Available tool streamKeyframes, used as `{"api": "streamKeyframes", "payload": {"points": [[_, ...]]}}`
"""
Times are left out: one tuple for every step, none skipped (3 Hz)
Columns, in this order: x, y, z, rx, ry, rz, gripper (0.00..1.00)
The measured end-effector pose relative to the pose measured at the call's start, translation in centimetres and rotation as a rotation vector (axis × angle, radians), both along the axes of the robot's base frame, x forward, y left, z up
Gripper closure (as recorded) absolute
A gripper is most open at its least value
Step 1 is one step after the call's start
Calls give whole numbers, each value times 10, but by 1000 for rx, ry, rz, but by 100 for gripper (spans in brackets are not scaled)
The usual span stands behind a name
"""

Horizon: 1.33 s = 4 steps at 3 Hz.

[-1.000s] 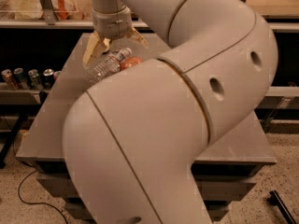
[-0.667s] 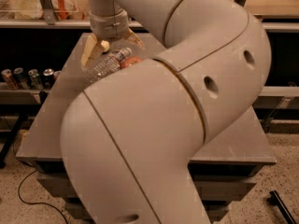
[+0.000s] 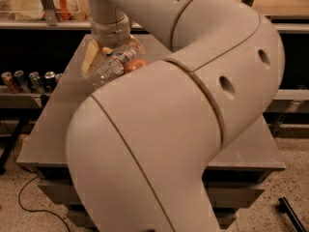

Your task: Pick apple

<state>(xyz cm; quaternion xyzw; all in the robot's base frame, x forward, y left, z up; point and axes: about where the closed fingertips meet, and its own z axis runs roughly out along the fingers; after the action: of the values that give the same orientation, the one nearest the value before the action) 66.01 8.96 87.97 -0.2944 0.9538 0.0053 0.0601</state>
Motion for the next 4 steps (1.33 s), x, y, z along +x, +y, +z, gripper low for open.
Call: {"api": "streamKeyframes", "payload": {"points": [[-3,-4,-6,14,-15,16,15],[-5,-19,-9,75,-28,-9,2],[-11,-53,-9,108,-38,-86,0],[-17,-77,-10,96,-49,-132,0]]}}
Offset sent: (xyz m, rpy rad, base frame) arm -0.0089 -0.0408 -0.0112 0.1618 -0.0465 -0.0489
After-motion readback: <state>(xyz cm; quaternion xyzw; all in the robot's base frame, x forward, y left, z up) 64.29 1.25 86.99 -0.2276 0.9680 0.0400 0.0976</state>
